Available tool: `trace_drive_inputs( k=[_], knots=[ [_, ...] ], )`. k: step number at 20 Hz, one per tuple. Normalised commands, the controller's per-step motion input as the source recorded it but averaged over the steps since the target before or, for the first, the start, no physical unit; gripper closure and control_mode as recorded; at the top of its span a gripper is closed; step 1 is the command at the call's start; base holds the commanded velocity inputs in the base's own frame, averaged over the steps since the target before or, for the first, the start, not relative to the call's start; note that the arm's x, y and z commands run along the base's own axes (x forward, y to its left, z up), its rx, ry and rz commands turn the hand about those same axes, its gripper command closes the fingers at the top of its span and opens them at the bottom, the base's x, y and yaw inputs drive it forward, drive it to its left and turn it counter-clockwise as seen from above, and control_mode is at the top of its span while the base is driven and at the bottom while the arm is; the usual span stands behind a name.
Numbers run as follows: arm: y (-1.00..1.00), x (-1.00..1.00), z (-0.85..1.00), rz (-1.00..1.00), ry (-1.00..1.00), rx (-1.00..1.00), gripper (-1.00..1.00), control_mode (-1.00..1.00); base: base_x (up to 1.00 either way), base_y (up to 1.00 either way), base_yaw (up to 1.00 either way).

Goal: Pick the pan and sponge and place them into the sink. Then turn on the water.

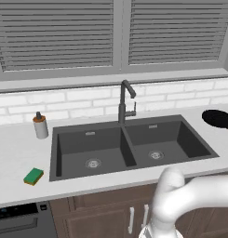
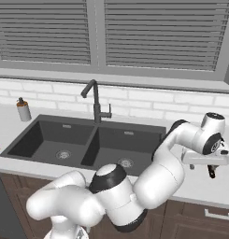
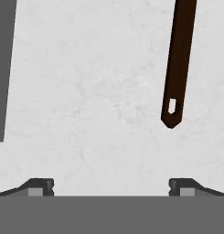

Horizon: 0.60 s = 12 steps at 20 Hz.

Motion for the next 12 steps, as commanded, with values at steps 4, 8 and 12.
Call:
trace_drive_inputs(
  k=[4, 8, 12],
  knots=[
    [-0.16, 0.28, -0.28, 0.04, 0.0, 0.01, -1.0, -1.0, 0.0, 0.0, 0.0],
    [-0.16, 0.25, -0.27, 0.03, 0.0, 0.0, -1.0, -1.0, 0.0, 0.0, 0.0],
    [-0.27, 0.19, -0.3, 0.02, 0.0, 0.02, -1.0, -1.0, 0.0, 0.0, 0.0]
  ],
)
